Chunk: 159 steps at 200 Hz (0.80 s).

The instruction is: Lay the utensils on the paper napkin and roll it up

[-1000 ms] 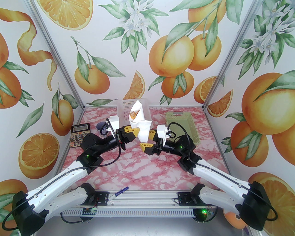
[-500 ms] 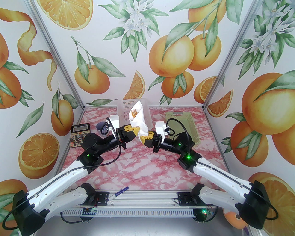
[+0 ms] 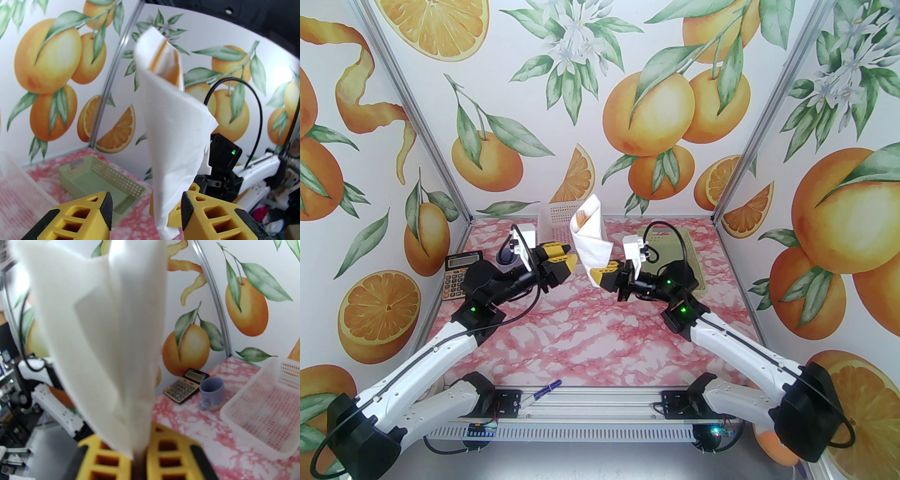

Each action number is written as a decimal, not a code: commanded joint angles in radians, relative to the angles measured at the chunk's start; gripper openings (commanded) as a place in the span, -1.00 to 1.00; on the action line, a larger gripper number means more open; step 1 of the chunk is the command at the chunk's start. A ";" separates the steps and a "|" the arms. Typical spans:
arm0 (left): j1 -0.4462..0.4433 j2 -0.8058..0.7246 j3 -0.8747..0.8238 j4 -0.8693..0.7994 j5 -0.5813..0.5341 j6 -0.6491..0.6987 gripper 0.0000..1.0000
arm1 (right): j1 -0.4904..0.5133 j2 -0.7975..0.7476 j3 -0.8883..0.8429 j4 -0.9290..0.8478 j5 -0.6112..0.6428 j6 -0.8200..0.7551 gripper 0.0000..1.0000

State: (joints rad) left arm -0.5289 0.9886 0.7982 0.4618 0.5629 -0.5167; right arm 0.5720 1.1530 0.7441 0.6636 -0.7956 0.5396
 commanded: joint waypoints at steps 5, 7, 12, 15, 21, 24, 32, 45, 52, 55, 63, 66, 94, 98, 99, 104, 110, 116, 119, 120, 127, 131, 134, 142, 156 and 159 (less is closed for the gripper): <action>0.004 -0.022 0.004 0.087 0.131 -0.059 0.24 | -0.004 0.005 0.000 0.164 -0.124 0.112 -1.00; 0.004 -0.019 0.005 0.093 0.138 -0.063 0.25 | -0.004 0.006 0.001 0.168 -0.127 0.115 -1.00; 0.003 -0.012 0.005 0.112 0.155 -0.074 0.27 | -0.002 0.008 0.001 0.177 -0.130 0.125 -1.00; 0.003 -0.007 0.004 0.122 0.163 -0.082 0.28 | -0.002 0.010 0.001 0.183 -0.132 0.129 -1.00; 0.001 0.005 0.004 0.147 0.177 -0.098 0.30 | 0.001 0.013 0.003 0.192 -0.137 0.138 -1.00; -0.001 0.011 0.005 0.160 0.183 -0.103 0.30 | 0.005 0.016 0.004 0.195 -0.140 0.140 -1.00; -0.010 0.028 0.005 0.191 0.194 -0.117 0.32 | 0.009 0.020 0.007 0.195 -0.143 0.143 -1.00; -0.026 0.054 0.010 0.228 0.208 -0.129 0.32 | 0.024 0.030 0.014 0.194 -0.146 0.143 -1.00; -0.035 0.068 0.016 0.240 0.213 -0.131 0.33 | 0.032 0.036 0.014 0.196 -0.147 0.145 -1.00; -0.039 0.072 0.018 0.243 0.214 -0.131 0.32 | 0.036 0.037 0.015 0.197 -0.148 0.145 -1.00; -0.048 0.083 0.027 0.249 0.218 -0.129 0.31 | 0.044 0.042 0.018 0.193 -0.148 0.141 -1.00; -0.052 0.088 0.028 0.252 0.220 -0.129 0.31 | 0.046 0.044 0.018 0.191 -0.148 0.140 -1.00; -0.062 0.112 0.042 0.270 0.214 -0.138 0.17 | 0.067 0.050 0.018 0.176 -0.156 0.123 -1.00; -0.062 0.114 0.041 0.275 0.212 -0.141 0.14 | 0.068 0.050 0.017 0.176 -0.158 0.121 -1.00; -0.062 0.114 0.041 0.276 0.212 -0.141 0.14 | 0.068 0.050 0.016 0.175 -0.157 0.120 -1.00; -0.062 0.115 0.040 0.285 0.210 -0.145 0.10 | 0.069 0.050 0.014 0.173 -0.157 0.119 -1.00; -0.063 0.117 0.038 0.295 0.211 -0.152 0.04 | 0.070 0.049 0.011 0.172 -0.159 0.119 -1.00; -0.064 0.120 0.037 0.308 0.213 -0.159 0.00 | 0.071 0.049 0.008 0.172 -0.161 0.118 -1.00; -0.063 0.121 0.036 0.314 0.213 -0.164 -0.02 | 0.072 0.049 0.008 0.173 -0.164 0.119 -1.00; -0.063 0.122 0.036 0.317 0.213 -0.165 -0.03 | 0.072 0.050 0.007 0.173 -0.163 0.119 -1.00; -0.063 0.125 0.036 0.330 0.216 -0.173 -0.09 | 0.074 0.051 0.005 0.172 -0.166 0.118 -1.00; -0.063 0.127 0.036 0.339 0.218 -0.179 -0.12 | 0.075 0.051 0.003 0.174 -0.170 0.118 -1.00; -0.063 0.129 0.037 0.343 0.220 -0.182 -0.14 | 0.077 0.051 0.002 0.175 -0.171 0.118 -1.00; -0.064 0.133 0.038 0.353 0.224 -0.191 -0.20 | 0.080 0.052 0.000 0.176 -0.174 0.117 -1.00; -0.066 0.140 0.042 0.365 0.230 -0.200 -0.31 | 0.083 0.055 -0.002 0.176 -0.182 0.118 -1.00; -0.066 0.141 0.042 0.367 0.231 -0.201 -0.34 | 0.083 0.056 -0.002 0.177 -0.183 0.118 -1.00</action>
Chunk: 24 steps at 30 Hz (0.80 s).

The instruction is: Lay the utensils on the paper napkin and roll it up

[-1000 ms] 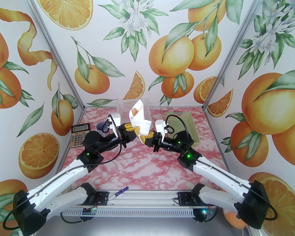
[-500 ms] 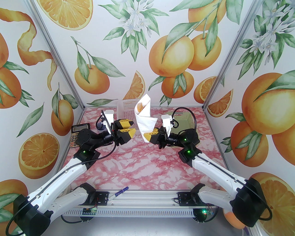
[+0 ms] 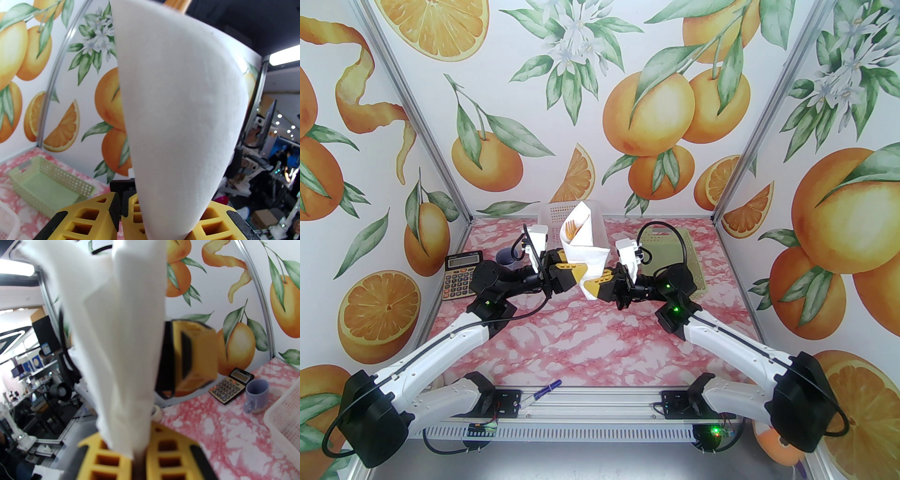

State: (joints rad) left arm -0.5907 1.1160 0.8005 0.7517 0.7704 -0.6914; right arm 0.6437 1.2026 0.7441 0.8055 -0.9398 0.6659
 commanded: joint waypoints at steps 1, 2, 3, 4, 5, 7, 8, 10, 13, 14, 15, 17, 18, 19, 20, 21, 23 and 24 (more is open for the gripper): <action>-0.004 0.015 0.040 0.078 0.024 -0.027 -0.34 | 0.011 0.007 -0.002 0.035 -0.039 -0.008 -1.00; -0.004 0.017 0.041 0.083 0.026 -0.030 -0.40 | 0.014 0.009 -0.001 0.034 -0.044 -0.008 -1.00; -0.007 0.019 0.042 0.086 0.029 -0.032 -0.46 | 0.013 0.009 -0.002 0.035 -0.049 -0.006 -1.00; -0.006 0.021 0.043 0.091 0.029 -0.035 -0.51 | 0.013 0.010 -0.002 0.038 -0.055 -0.005 -1.00; -0.007 0.022 0.044 0.091 0.032 -0.038 -0.57 | 0.013 0.010 -0.002 0.036 -0.058 -0.002 -1.00; -0.008 0.022 0.044 0.092 0.030 -0.036 -0.71 | 0.013 0.010 -0.002 0.031 -0.067 -0.005 -1.00; -0.008 0.021 0.045 0.090 0.030 -0.034 -0.79 | 0.013 0.009 -0.002 0.027 -0.071 -0.006 -1.00; -0.008 0.019 0.045 0.083 0.025 -0.031 -0.94 | 0.012 0.006 -0.002 0.012 -0.080 -0.013 -0.96; -0.008 0.012 0.041 0.062 0.005 -0.016 -1.00 | -0.005 -0.010 0.001 -0.037 -0.093 -0.036 -0.63; -0.007 0.007 0.040 0.051 -0.003 -0.008 -1.00 | -0.020 -0.027 0.000 -0.059 -0.094 -0.045 -0.51; -0.007 0.006 0.040 0.049 -0.005 -0.005 -1.00 | -0.029 -0.033 -0.001 -0.066 -0.095 -0.048 -0.46; -0.008 -0.003 0.040 0.023 -0.019 0.011 -1.00 | -0.054 -0.059 -0.003 -0.094 -0.090 -0.061 -0.21; -0.008 -0.004 0.040 0.020 -0.020 0.013 -1.00 | -0.060 -0.065 -0.003 -0.101 -0.088 -0.065 -0.17; -0.009 -0.009 0.040 0.001 -0.025 0.023 -1.00 | -0.071 -0.078 -0.002 -0.117 -0.086 -0.074 -0.07; -0.009 -0.018 0.038 -0.034 -0.036 0.041 -1.00 | -0.101 -0.137 0.026 -0.223 -0.069 -0.147 0.30; -0.010 -0.018 0.038 -0.038 -0.034 0.043 -1.00 | -0.108 -0.158 0.056 -0.305 -0.054 -0.197 0.40; -0.015 -0.018 0.039 -0.040 -0.034 0.045 -1.00 | -0.121 -0.176 0.097 -0.377 -0.029 -0.249 0.45; -0.017 -0.019 0.036 -0.040 -0.037 0.047 -1.00 | -0.135 -0.182 0.116 -0.407 -0.009 -0.269 0.48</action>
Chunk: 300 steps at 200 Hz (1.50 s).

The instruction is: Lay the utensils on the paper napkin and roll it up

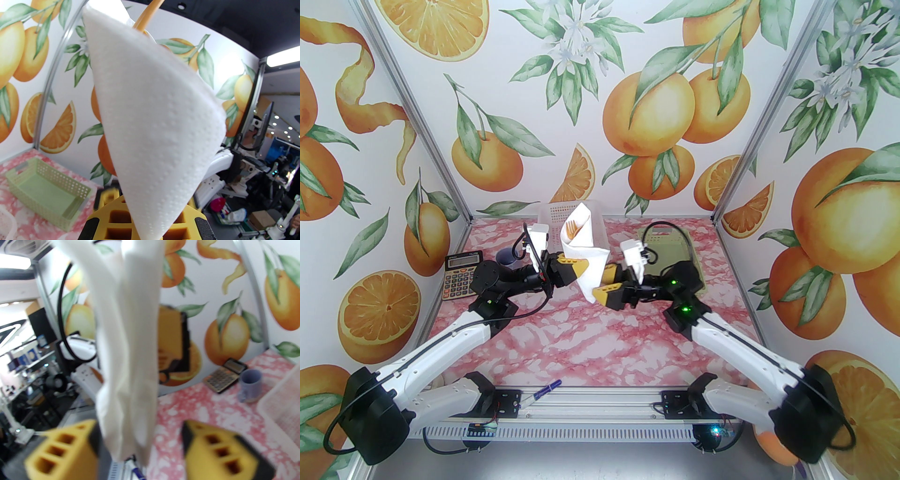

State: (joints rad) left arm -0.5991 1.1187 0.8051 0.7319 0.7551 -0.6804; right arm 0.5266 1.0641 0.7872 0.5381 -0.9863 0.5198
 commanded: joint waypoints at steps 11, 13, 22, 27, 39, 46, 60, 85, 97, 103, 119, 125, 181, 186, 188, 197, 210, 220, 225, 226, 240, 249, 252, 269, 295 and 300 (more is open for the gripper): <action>-0.014 -0.023 0.029 -0.017 -0.025 0.036 -1.00 | -0.043 -0.050 0.097 -0.143 0.077 -0.134 0.52; -0.016 -0.024 0.028 -0.017 -0.027 0.037 -1.00 | -0.044 -0.050 0.099 -0.138 0.083 -0.133 0.53; -0.019 -0.023 0.027 -0.018 -0.027 0.040 -1.00 | -0.046 -0.047 0.108 -0.114 0.097 -0.125 0.56; -0.020 -0.025 0.028 -0.019 -0.027 0.041 -1.00 | -0.046 -0.041 0.113 -0.094 0.099 -0.118 0.57; -0.025 -0.023 0.029 -0.019 -0.028 0.044 -1.00 | -0.045 -0.027 0.126 -0.051 0.099 -0.092 0.57; -0.026 -0.021 0.031 -0.020 -0.028 0.045 -1.00 | -0.044 -0.017 0.131 -0.024 0.099 -0.079 0.55; -0.029 -0.021 0.031 -0.020 -0.029 0.046 -1.00 | -0.041 0.004 0.141 0.019 0.091 -0.052 0.46; -0.030 -0.020 0.031 -0.024 -0.030 0.050 -1.00 | -0.034 0.032 0.146 0.085 0.085 -0.025 0.26; -0.033 -0.022 0.030 -0.028 -0.031 0.053 -1.00 | -0.032 0.041 0.148 0.119 0.081 -0.008 0.21; -0.033 -0.023 0.029 -0.032 -0.032 0.056 -1.00 | -0.031 0.046 0.153 0.131 0.078 -0.001 0.17; -0.032 -0.023 0.031 -0.038 -0.034 0.060 -1.00 | -0.029 0.056 0.166 0.151 0.063 0.013 0.04; -0.034 -0.022 0.032 -0.043 -0.035 0.061 -1.00 | -0.027 0.058 0.168 0.158 0.061 0.018 0.00; -0.037 -0.024 0.031 -0.043 -0.038 0.067 -1.00 | -0.028 0.063 0.179 0.133 0.052 0.011 -1.00; -0.037 -0.026 0.029 -0.043 -0.040 0.067 -1.00 | -0.028 0.058 0.179 0.118 0.057 0.002 -1.00; -0.037 -0.027 0.030 -0.042 -0.041 0.068 -1.00 | -0.030 0.057 0.180 0.113 0.059 0.000 -1.00; -0.039 -0.031 0.028 -0.040 -0.039 0.070 -1.00 | -0.037 0.050 0.179 0.087 0.073 -0.013 -1.00; -0.039 -0.038 0.025 -0.039 -0.037 0.074 -1.00 | -0.055 0.045 0.180 0.063 0.097 -0.024 -1.00; -0.039 -0.042 0.023 -0.034 -0.035 0.076 -1.00 | -0.069 0.049 0.194 0.043 0.102 -0.028 -1.00; -0.041 -0.044 0.020 -0.029 -0.034 0.076 -1.00 | -0.072 0.054 0.199 0.039 0.100 -0.028 -1.00; -0.040 -0.045 0.020 -0.028 -0.032 0.075 -1.00 | -0.073 0.056 0.201 0.039 0.100 -0.028 -1.00; -0.042 -0.047 0.015 -0.012 -0.025 0.074 -1.00 | -0.078 0.077 0.224 0.046 0.091 -0.021 -1.00; -0.043 -0.049 0.013 -0.002 -0.020 0.073 -1.00 | -0.080 0.092 0.237 0.057 0.082 -0.014 -1.00; -0.044 -0.048 0.011 -0.001 -0.020 0.073 -1.00 | -0.083 0.096 0.240 0.063 0.081 -0.012 -1.00; -0.047 -0.056 0.004 0.013 -0.023 0.076 -1.00 | -0.090 0.124 0.250 0.117 0.077 0.015 -1.00; -0.048 -0.070 -0.005 0.030 -0.029 0.085 -1.00 | -0.096 0.188 0.267 0.264 0.050 0.108 -1.00; -0.050 -0.072 -0.005 0.031 -0.030 0.086 -1.00 | -0.094 0.199 0.273 0.280 0.047 0.117 -1.00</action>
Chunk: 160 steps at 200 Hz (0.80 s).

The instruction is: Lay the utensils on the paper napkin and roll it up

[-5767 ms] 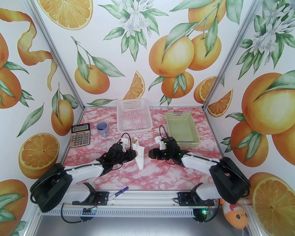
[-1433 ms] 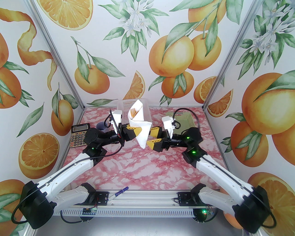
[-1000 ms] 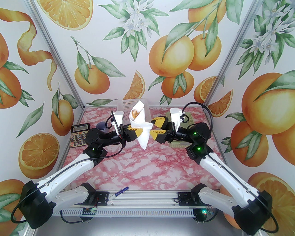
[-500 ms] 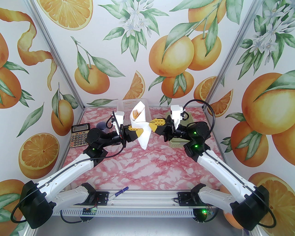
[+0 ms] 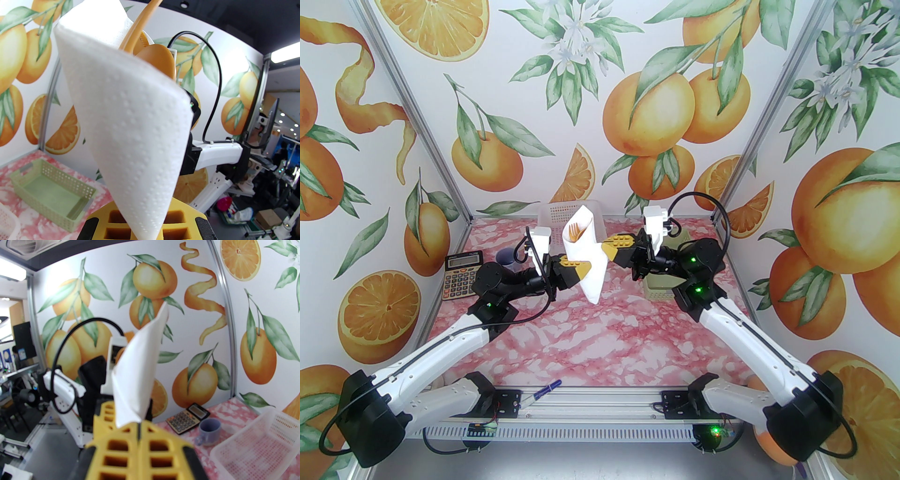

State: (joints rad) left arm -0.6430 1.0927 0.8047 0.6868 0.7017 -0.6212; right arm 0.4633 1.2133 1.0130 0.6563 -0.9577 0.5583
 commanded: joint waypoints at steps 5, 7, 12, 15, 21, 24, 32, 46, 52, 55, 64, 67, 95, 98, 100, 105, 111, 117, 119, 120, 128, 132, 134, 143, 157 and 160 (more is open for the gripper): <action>-0.006 -0.050 -0.006 0.076 0.023 0.030 -1.00 | -0.032 0.061 0.052 0.174 0.017 0.084 -1.00; -0.006 -0.050 -0.006 0.077 0.022 0.030 -1.00 | -0.032 0.066 0.056 0.178 0.017 0.085 -1.00; -0.006 -0.052 -0.006 0.077 0.022 0.032 -1.00 | -0.029 0.075 0.062 0.188 0.018 0.090 -1.00; -0.007 -0.052 -0.006 0.076 0.021 0.033 -1.00 | -0.030 0.082 0.065 0.197 0.020 0.095 -1.00; -0.007 -0.054 -0.005 0.076 0.021 0.034 -1.00 | -0.029 0.094 0.070 0.219 0.020 0.106 -1.00; -0.007 -0.054 -0.004 0.076 0.020 0.036 -1.00 | -0.027 0.101 0.073 0.230 0.020 0.114 -1.00; -0.009 -0.056 -0.006 0.076 0.017 0.038 -1.00 | -0.024 0.123 0.081 0.268 0.012 0.140 -1.00; -0.009 -0.058 -0.013 0.078 -0.002 0.044 -1.00 | -0.006 0.156 0.090 0.332 0.001 0.184 -1.00; -0.009 -0.061 -0.018 0.084 -0.013 0.047 -1.00 | 0.001 0.169 0.090 0.354 -0.003 0.199 -1.00; -0.010 -0.061 -0.023 0.087 -0.018 0.050 -1.00 | 0.005 0.175 0.090 0.364 -0.004 0.205 -1.00; -0.010 -0.063 -0.031 0.094 -0.033 0.056 -1.00 | 0.015 0.191 0.091 0.381 -0.007 0.216 -1.00; -0.010 -0.063 -0.034 0.097 -0.037 0.056 -1.00 | 0.016 0.194 0.093 0.383 -0.008 0.219 -1.00; -0.010 -0.078 -0.045 0.039 -0.122 0.086 -1.00 | -0.008 0.191 0.083 0.353 0.024 0.200 -0.70; -0.010 -0.081 -0.046 0.023 -0.135 0.091 -1.00 | -0.014 0.186 0.084 0.338 0.028 0.195 -0.69; -0.010 -0.082 -0.045 0.012 -0.143 0.096 -1.00 | -0.019 0.182 0.085 0.327 0.031 0.190 -0.67; -0.009 -0.089 -0.048 -0.012 -0.164 0.107 -1.00 | -0.027 0.173 0.087 0.296 0.034 0.176 -0.65; -0.010 -0.095 -0.052 -0.035 -0.186 0.122 -1.00 | -0.037 0.159 0.086 0.264 0.040 0.157 -0.61; -0.010 -0.102 -0.055 -0.060 -0.211 0.132 -1.00 | -0.046 0.142 0.083 0.224 0.052 0.136 -0.53; -0.010 -0.104 -0.057 -0.066 -0.219 0.136 -1.00 | -0.050 0.136 0.082 0.206 0.059 0.128 -0.49; -0.010 -0.105 -0.057 -0.072 -0.223 0.138 -1.00 | -0.052 0.133 0.082 0.197 0.063 0.123 -0.47; -0.010 -0.113 -0.060 -0.110 -0.250 0.154 -1.00 | -0.062 0.105 0.081 0.118 0.077 0.080 -0.32; -0.010 -0.117 -0.060 -0.130 -0.265 0.162 -1.00 | -0.066 0.095 0.080 0.093 0.081 0.063 -0.27; -0.010 -0.119 -0.059 -0.140 -0.273 0.164 -1.00 | -0.068 0.087 0.079 0.069 0.085 0.053 -0.25; -0.010 -0.127 -0.056 -0.199 -0.308 0.182 -1.00 | -0.078 0.050 0.076 -0.035 0.115 0.003 -0.18; -0.010 -0.135 -0.055 -0.273 -0.361 0.200 -1.00 | -0.087 -0.006 0.072 -0.191 0.151 -0.077 -0.16; -0.010 -0.137 -0.056 -0.284 -0.370 0.203 -1.00 | -0.088 -0.017 0.070 -0.220 0.159 -0.090 -0.16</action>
State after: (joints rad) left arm -0.6502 0.9783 0.7582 0.5568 0.4553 -0.4828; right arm 0.3878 1.3029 1.0775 0.7029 -0.8875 0.6300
